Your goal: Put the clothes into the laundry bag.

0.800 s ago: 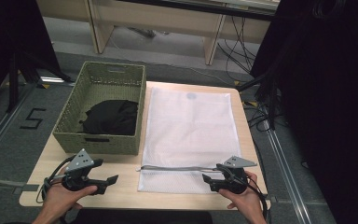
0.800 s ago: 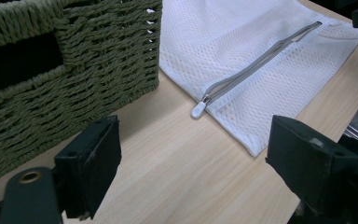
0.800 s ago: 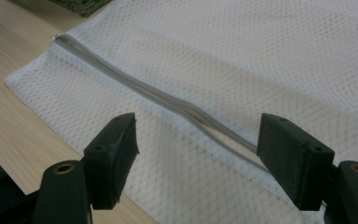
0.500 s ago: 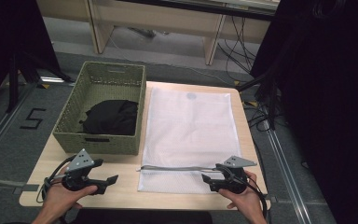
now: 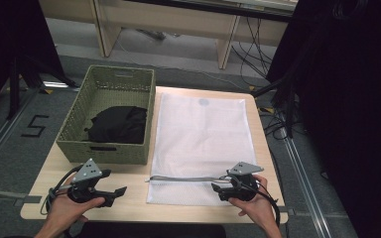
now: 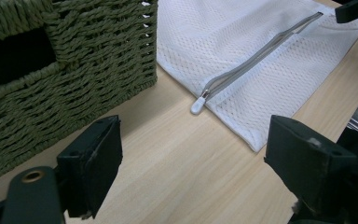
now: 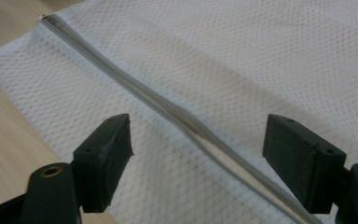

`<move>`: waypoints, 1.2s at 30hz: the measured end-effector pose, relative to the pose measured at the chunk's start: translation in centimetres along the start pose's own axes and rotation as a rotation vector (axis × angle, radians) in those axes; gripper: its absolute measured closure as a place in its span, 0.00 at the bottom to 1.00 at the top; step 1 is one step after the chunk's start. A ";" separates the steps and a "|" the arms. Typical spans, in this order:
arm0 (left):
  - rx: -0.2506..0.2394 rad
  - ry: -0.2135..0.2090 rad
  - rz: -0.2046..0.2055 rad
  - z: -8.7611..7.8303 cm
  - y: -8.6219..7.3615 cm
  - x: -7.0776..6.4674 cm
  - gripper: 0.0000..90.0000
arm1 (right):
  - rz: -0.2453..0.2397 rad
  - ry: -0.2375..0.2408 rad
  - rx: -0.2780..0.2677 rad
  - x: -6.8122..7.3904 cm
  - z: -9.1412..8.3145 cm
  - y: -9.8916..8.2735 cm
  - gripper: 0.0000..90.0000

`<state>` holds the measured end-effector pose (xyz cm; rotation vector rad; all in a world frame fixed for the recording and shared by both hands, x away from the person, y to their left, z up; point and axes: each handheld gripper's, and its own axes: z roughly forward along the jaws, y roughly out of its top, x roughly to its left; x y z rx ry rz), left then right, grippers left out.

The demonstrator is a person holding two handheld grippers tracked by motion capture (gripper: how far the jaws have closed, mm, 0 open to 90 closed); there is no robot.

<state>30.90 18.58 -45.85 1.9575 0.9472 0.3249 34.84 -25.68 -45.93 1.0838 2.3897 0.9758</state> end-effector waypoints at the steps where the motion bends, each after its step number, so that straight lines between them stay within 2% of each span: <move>1: -0.004 -0.005 -0.002 0.0 0.0 0.0 0.20 | -0.012 0.013 0.013 -0.3 0.6 0.1 0.24; 6: -0.002 0.000 0.009 0.1 0.0 0.0 0.21 | -0.031 0.021 0.041 -0.7 1.8 0.5 0.25; 7: 0.001 -0.004 0.011 0.2 0.0 0.0 0.21 | -0.051 0.019 0.055 -0.7 2.7 0.8 0.26; 8: -0.003 -0.005 0.010 0.2 0.0 0.0 0.21 | -0.064 0.013 0.046 -0.7 3.1 0.9 0.28; 9: -0.004 -0.005 0.009 0.2 0.0 0.0 0.21 | -0.087 0.019 0.081 -0.8 3.4 1.1 0.29; 12: -0.005 -0.009 0.009 0.2 0.0 0.0 0.21 | -0.094 0.024 0.098 -0.8 4.3 1.4 0.31; 13: -0.004 -0.009 0.008 0.3 0.0 0.0 0.21 | -0.123 0.026 0.096 -1.0 4.8 1.6 0.33; 14: 0.010 -0.003 -0.002 0.2 0.0 -0.1 0.22 | -0.115 0.026 0.126 -1.0 5.5 2.0 0.34; 15: 0.010 -0.003 -0.002 0.2 0.0 -0.1 0.22 | -0.115 0.026 0.126 -1.0 5.5 2.0 0.34; 16: 0.013 -0.010 0.017 0.2 0.0 0.0 0.22 | -0.120 0.033 0.136 -1.1 5.7 2.1 0.35; 17: 0.010 -0.009 0.008 0.1 0.0 -0.1 0.22 | -0.125 0.037 0.151 -1.3 6.3 2.2 0.35; 24: 0.006 -0.014 0.011 0.2 0.0 -0.1 0.22 | -0.132 0.039 0.164 -1.8 7.9 2.4 0.33; 25: 0.004 -0.014 0.008 0.3 0.0 -0.1 0.22 | -0.103 0.055 0.173 -1.7 8.0 2.5 0.32; 26: 0.009 -0.014 0.011 0.2 0.0 -0.1 0.22 | -0.110 0.051 0.168 -1.7 8.2 2.6 0.32; 28: 0.001 -0.010 0.010 0.2 0.0 -0.1 0.22 | -0.086 0.081 0.169 -2.0 8.4 2.8 0.49; 29: -0.001 -0.014 0.027 0.1 0.0 0.0 0.23 | -0.065 0.098 0.182 -2.2 8.2 2.9 0.54; 30: -0.001 -0.014 0.027 0.1 0.0 0.0 0.23 | -0.065 0.098 0.182 -2.2 8.2 2.9 0.54; 31: 0.002 -0.012 0.028 0.1 0.1 0.0 0.23 | -0.058 0.087 0.168 -2.2 8.3 2.8 0.59; 32: 0.002 -0.012 0.028 0.1 0.1 0.0 0.23 | -0.055 0.095 0.161 -2.5 8.2 2.8 0.65; 33: -0.005 -0.010 0.025 0.1 0.0 0.0 0.23 | -0.028 0.093 0.164 -2.9 8.1 2.8 0.77; 34: -0.005 -0.010 0.025 0.1 0.0 0.0 0.23 | -0.035 0.099 0.161 -3.2 8.1 2.8 0.83; 35: 0.000 -0.008 0.010 0.1 0.0 0.0 0.23 | -0.038 0.093 0.165 -3.3 8.0 2.8 0.87; 36: -0.005 -0.008 0.013 0.1 0.1 -0.1 0.23 | -0.038 0.093 0.165 -3.3 8.0 2.8 0.87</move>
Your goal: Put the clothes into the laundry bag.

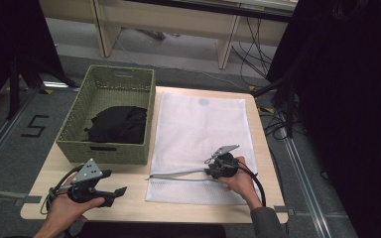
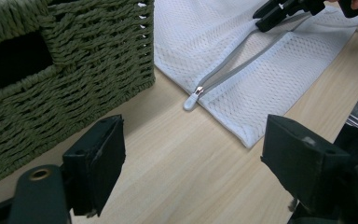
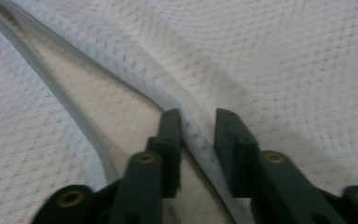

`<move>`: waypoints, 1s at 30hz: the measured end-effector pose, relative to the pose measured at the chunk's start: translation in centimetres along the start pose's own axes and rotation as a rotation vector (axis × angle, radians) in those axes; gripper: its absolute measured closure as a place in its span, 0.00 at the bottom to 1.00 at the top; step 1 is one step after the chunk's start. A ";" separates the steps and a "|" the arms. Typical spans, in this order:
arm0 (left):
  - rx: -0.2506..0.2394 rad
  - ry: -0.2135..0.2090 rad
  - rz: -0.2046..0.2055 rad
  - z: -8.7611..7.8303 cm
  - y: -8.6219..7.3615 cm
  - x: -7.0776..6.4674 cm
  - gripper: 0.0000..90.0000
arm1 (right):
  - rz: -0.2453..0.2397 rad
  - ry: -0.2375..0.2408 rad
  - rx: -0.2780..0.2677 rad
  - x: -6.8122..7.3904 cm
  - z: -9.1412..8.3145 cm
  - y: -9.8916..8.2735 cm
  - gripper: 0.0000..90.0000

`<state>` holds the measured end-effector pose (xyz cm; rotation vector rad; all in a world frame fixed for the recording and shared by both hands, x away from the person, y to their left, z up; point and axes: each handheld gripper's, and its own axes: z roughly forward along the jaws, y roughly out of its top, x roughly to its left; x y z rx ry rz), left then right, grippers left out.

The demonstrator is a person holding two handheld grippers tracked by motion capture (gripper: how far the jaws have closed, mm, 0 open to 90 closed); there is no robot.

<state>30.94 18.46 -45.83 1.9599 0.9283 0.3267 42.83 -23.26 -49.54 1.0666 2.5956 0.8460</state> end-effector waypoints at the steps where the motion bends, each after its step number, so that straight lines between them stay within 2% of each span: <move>1: 0.003 -0.004 0.017 -0.1 0.0 0.1 0.23 | -0.014 -0.010 0.022 0.1 -0.1 0.2 0.94; 2: 0.003 -0.004 0.017 -0.1 0.0 0.1 0.23 | -0.014 -0.010 0.022 0.1 -0.1 0.2 0.94; 3: 0.004 -0.004 0.012 -0.1 0.0 0.1 0.23 | -0.011 -0.032 0.004 0.3 0.1 0.2 0.97; 4: 0.004 -0.005 0.013 -0.1 0.0 0.1 0.23 | -0.064 -0.025 0.027 0.2 -0.1 0.4 0.99; 8: 0.005 -0.006 0.016 -0.1 0.1 0.1 0.23 | -0.074 -0.054 0.017 0.8 -0.5 0.9 1.00; 9: -0.003 -0.004 0.014 -0.1 0.1 0.2 0.23 | -0.101 -0.085 -0.029 1.1 -1.0 1.3 1.00; 11: -0.005 -0.003 0.011 -0.1 0.1 0.2 0.23 | -0.114 -0.095 -0.033 1.1 -1.3 1.5 1.00; 12: -0.004 -0.002 0.013 -0.1 0.1 0.2 0.23 | -0.131 -0.118 -0.060 1.3 -1.7 1.7 1.00; 13: -0.004 -0.003 0.014 -0.1 0.1 0.2 0.23 | -0.161 -0.151 -0.101 1.3 -2.9 2.4 1.00; 14: 0.001 0.009 0.008 -0.2 0.1 0.1 0.23 | -0.161 -0.151 -0.101 1.3 -2.9 2.4 1.00; 15: -0.011 0.001 0.010 -0.1 0.1 0.3 0.23 | -0.172 -0.179 -0.153 1.5 -3.9 3.0 1.00; 16: -0.011 0.001 0.010 -0.1 0.1 0.3 0.23 | -0.172 -0.179 -0.153 1.5 -3.9 3.0 1.00; 17: -0.015 0.006 0.009 -0.1 0.1 0.2 0.23 | -0.172 -0.196 -0.200 1.5 -4.8 3.4 1.00; 19: -0.023 0.007 0.040 -0.2 0.2 0.2 0.23 | -0.160 -0.189 -0.248 1.4 -5.4 3.6 1.00; 20: -0.023 0.007 0.040 -0.2 0.2 0.2 0.23 | -0.160 -0.189 -0.248 1.4 -5.4 3.6 1.00; 22: -0.045 0.023 0.047 0.0 0.4 0.3 0.23 | -0.170 -0.205 -0.284 1.4 -5.9 3.9 1.00; 24: -0.042 0.035 0.041 -0.1 0.5 0.4 0.22 | -0.175 -0.196 -0.294 1.4 -6.2 4.1 1.00; 25: -0.037 0.042 0.036 0.0 0.7 0.6 0.22 | -0.155 -0.206 -0.323 1.6 -6.7 4.5 1.00; 26: -0.037 0.042 0.036 0.0 0.7 0.6 0.22 | -0.164 -0.204 -0.325 1.5 -7.1 4.7 1.00; 29: -0.045 0.044 0.055 0.0 1.3 1.0 0.22 | -0.162 -0.220 -0.344 1.5 -7.5 5.0 1.00; 30: -0.050 0.057 0.059 -0.2 1.6 1.3 0.22 | -0.161 -0.215 -0.349 1.5 -7.6 5.1 1.00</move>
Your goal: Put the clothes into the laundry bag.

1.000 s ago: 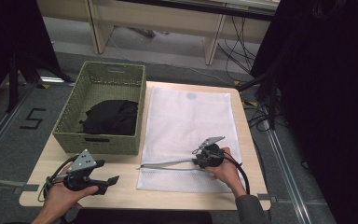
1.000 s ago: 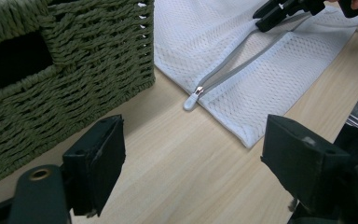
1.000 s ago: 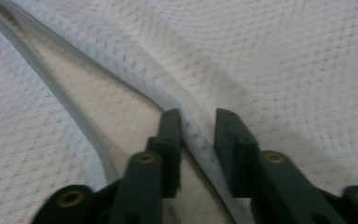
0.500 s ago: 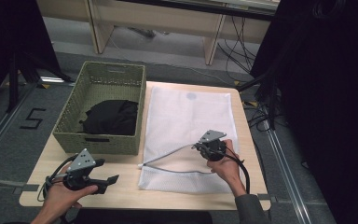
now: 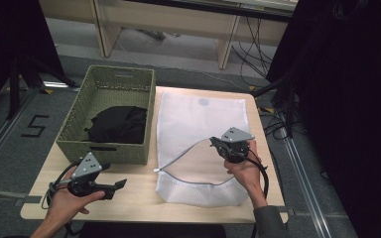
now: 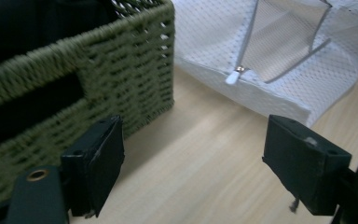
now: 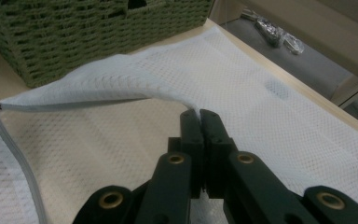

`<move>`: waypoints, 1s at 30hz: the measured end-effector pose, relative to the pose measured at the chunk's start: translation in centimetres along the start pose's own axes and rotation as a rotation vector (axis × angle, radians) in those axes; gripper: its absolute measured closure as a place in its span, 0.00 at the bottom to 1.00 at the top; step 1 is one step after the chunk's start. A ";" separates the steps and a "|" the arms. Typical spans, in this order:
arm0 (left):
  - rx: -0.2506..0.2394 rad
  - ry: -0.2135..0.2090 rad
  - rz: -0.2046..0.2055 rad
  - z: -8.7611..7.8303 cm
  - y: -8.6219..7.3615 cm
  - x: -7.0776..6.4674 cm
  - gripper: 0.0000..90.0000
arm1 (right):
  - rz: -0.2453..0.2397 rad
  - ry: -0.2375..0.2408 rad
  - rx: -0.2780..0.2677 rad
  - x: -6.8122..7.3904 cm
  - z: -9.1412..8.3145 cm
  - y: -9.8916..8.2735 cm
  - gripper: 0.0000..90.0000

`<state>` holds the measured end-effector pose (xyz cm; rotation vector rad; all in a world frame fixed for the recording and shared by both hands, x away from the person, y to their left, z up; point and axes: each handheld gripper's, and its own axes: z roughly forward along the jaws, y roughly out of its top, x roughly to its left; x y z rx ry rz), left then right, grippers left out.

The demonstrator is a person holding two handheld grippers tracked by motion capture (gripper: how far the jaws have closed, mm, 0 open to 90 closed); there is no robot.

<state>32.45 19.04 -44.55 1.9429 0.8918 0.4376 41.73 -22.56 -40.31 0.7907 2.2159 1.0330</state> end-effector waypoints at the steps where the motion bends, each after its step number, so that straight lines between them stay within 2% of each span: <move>1: -0.027 0.015 -0.010 -0.2 0.6 0.5 0.22 | 0.021 0.006 0.003 -0.1 -0.1 0.2 1.00; 3: -0.038 0.021 -0.011 -0.3 1.0 1.0 0.22 | 0.008 0.006 0.000 -0.1 -0.1 0.3 1.00; 5: -0.091 0.051 -0.025 -0.9 2.8 2.2 0.20 | -0.003 0.002 0.001 -0.2 0.0 0.3 1.00; 6: -0.091 0.051 -0.025 -0.9 2.8 2.2 0.20 | -0.003 0.002 0.001 -0.2 0.0 0.3 1.00; 7: -0.093 0.089 -0.001 -1.2 4.4 3.2 0.20 | 0.016 0.009 0.013 -0.1 0.1 0.1 1.00; 9: -0.099 0.115 0.007 -1.3 6.1 4.2 0.19 | 0.020 0.006 0.015 0.0 0.4 0.0 1.00; 10: -0.094 0.114 0.018 -1.2 6.9 4.8 0.18 | 0.011 0.009 0.012 -0.1 0.5 0.0 1.00; 11: -0.094 0.114 0.018 -1.2 6.9 4.8 0.17 | 0.011 0.009 0.012 -0.1 0.5 0.0 1.00; 12: -0.066 0.107 0.035 -0.9 7.9 5.5 0.17 | 0.001 0.016 0.019 -0.1 0.5 0.0 1.00; 13: -0.016 0.083 0.044 -0.2 9.1 6.5 0.16 | 0.000 0.013 0.016 -0.1 0.6 -0.1 1.00; 14: 0.006 0.081 0.052 0.0 9.7 6.9 0.16 | -0.002 -0.005 0.009 -0.1 0.6 -0.2 1.00; 16: 0.011 0.065 0.067 0.5 10.1 7.1 0.17 | -0.002 -0.003 0.009 -0.1 0.6 -0.2 1.00; 17: 0.069 0.052 0.126 1.4 10.9 7.8 0.17 | -0.001 -0.002 0.008 -0.1 0.6 -0.2 1.00; 18: 0.069 0.052 0.126 1.4 10.9 7.8 0.16 | 0.011 0.006 0.020 0.0 0.5 -0.2 1.00; 19: 0.086 0.036 0.111 2.6 11.3 8.4 0.16 | 0.023 0.011 0.025 0.1 0.5 -0.2 1.00; 20: 0.086 0.036 0.111 2.6 11.3 8.4 0.17 | 0.012 0.021 0.027 0.0 0.6 -0.2 1.00; 21: 0.097 0.018 0.105 3.2 11.4 8.8 0.17 | 0.012 0.021 0.027 0.0 0.6 -0.2 1.00; 22: 0.149 0.030 0.120 4.1 12.0 9.5 0.17 | 0.026 0.018 0.023 0.1 0.7 -0.3 1.00; 23: 0.174 0.029 0.143 4.7 12.3 9.8 0.17 | 0.012 0.018 0.024 0.1 0.7 -0.3 1.00; 24: 0.174 0.029 0.143 4.7 12.3 9.8 0.17 | 0.012 0.018 0.024 0.1 0.7 -0.3 1.00; 25: 0.188 0.043 0.163 5.6 12.8 10.2 0.17 | 0.001 0.014 0.020 0.1 0.7 -0.3 1.00; 28: 0.190 0.041 0.157 6.8 13.0 10.5 0.17 | 0.016 0.017 0.018 0.1 0.8 -0.3 1.00; 29: 0.200 0.030 0.153 7.4 12.9 10.6 0.17 | 0.016 0.017 0.018 0.1 0.8 -0.3 1.00; 30: 0.247 -0.004 0.159 8.8 12.6 11.1 0.17 | 0.035 0.006 0.016 0.2 0.7 -0.4 1.00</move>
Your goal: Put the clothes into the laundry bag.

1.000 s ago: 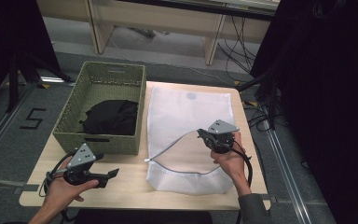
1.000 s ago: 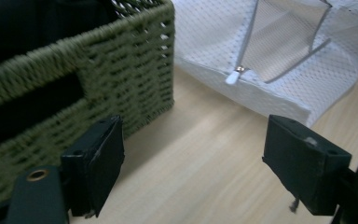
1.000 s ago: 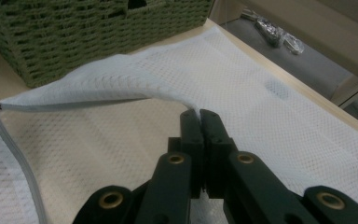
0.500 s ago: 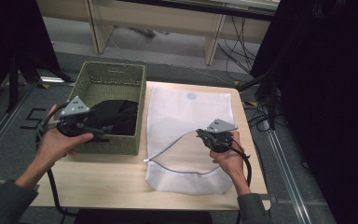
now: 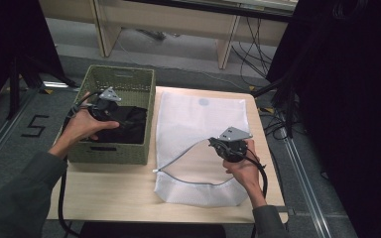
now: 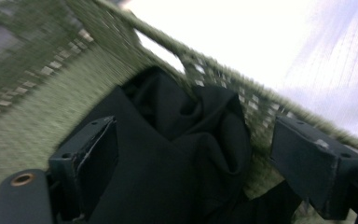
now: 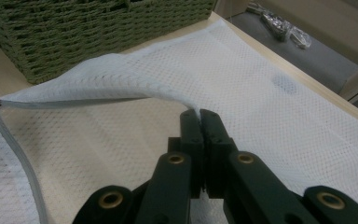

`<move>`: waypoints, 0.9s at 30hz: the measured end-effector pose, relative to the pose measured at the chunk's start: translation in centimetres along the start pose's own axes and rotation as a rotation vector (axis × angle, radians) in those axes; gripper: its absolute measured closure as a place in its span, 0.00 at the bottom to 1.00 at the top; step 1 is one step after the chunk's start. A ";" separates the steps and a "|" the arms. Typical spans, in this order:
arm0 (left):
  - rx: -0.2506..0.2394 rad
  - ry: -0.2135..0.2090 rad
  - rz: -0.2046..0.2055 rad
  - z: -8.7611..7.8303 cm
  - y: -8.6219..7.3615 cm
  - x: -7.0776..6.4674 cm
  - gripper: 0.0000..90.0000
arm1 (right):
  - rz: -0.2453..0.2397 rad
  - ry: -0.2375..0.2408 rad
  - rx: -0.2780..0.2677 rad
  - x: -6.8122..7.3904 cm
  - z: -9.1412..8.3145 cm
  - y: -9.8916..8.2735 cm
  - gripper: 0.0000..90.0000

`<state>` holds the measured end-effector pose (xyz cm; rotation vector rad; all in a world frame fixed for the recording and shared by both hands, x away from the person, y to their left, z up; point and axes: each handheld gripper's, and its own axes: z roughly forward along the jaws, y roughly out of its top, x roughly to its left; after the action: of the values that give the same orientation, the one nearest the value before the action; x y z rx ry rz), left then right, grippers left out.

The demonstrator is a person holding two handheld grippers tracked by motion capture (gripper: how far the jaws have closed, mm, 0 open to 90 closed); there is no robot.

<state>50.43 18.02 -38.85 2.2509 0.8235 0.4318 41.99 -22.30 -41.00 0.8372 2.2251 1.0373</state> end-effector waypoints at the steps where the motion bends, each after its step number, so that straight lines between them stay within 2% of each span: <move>1: 0.000 0.000 0.000 0.0 0.0 0.0 0.17 | 0.000 0.000 0.000 0.0 0.0 0.0 1.00; 2: 0.028 -0.021 0.005 0.8 -0.1 0.3 0.17 | -0.021 0.012 0.001 -0.2 0.0 0.0 1.00; 3: 0.034 -0.033 0.024 1.2 -0.2 0.5 0.17 | -0.008 0.013 -0.001 -0.1 0.0 0.1 1.00; 4: 0.045 -0.048 0.060 1.8 -0.4 0.9 0.17 | -0.011 0.019 0.010 -0.2 -0.1 0.1 1.00; 5: 0.058 -0.041 0.030 2.6 -0.6 1.3 0.16 | -0.022 0.012 0.002 -0.1 0.0 0.0 1.00; 8: 0.068 -0.044 0.023 3.4 -1.0 1.6 0.16 | -0.016 0.014 0.002 -0.1 0.0 0.0 1.00; 10: 0.085 -0.023 0.040 4.2 -1.3 1.9 0.16 | -0.033 0.011 0.006 -0.4 0.0 0.0 1.00; 11: 0.082 -0.018 0.042 4.4 -1.4 2.0 0.16 | -0.021 0.021 0.018 -0.3 0.1 0.0 1.00; 12: 0.061 -0.010 -0.011 5.2 -1.8 2.4 0.16 | -0.015 0.009 0.007 -0.2 0.2 -0.1 1.00; 13: 0.084 -0.012 -0.014 5.5 -2.0 2.5 0.15 | -0.007 0.021 0.025 -0.1 0.1 -0.1 1.00; 14: 0.084 -0.012 -0.014 5.5 -2.0 2.5 0.15 | -0.007 0.021 0.025 -0.1 0.1 -0.1 1.00; 15: 0.100 -0.013 0.012 6.4 -2.6 2.6 0.15 | -0.034 0.008 0.012 -0.2 0.3 -0.1 1.00; 18: 0.078 -0.008 0.012 6.9 -2.9 2.5 0.08 | -0.043 0.016 0.014 -0.2 0.2 -0.1 1.00; 19: 0.095 -0.008 0.030 7.4 -3.1 2.4 0.06 | -0.027 0.018 0.019 -0.1 0.2 -0.1 1.00; 20: 0.095 -0.008 0.030 7.4 -3.1 2.4 0.04 | -0.027 0.018 0.019 -0.1 0.2 -0.1 1.00; 21: 0.130 -0.015 0.054 7.8 -3.2 2.3 0.02 | -0.032 0.020 0.015 0.0 0.4 -0.2 1.00; 24: 0.146 -0.012 0.055 8.1 -3.3 2.2 0.00 | -0.026 0.015 0.016 0.0 0.4 -0.3 1.00; 25: 0.161 -0.007 0.074 8.4 -3.4 2.2 0.00 | -0.036 0.016 0.014 -0.1 0.4 -0.2 1.00; 26: 0.161 -0.007 0.074 8.4 -3.4 2.2 0.00 | -0.036 0.016 0.014 -0.1 0.4 -0.2 1.00; 27: 0.163 -0.001 0.072 8.7 -3.5 2.1 0.00 | -0.033 0.026 0.034 0.0 0.2 -0.2 1.00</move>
<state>54.90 17.10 -47.30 2.4371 0.8041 0.4103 42.10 -22.33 -41.31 0.8028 2.2760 1.0028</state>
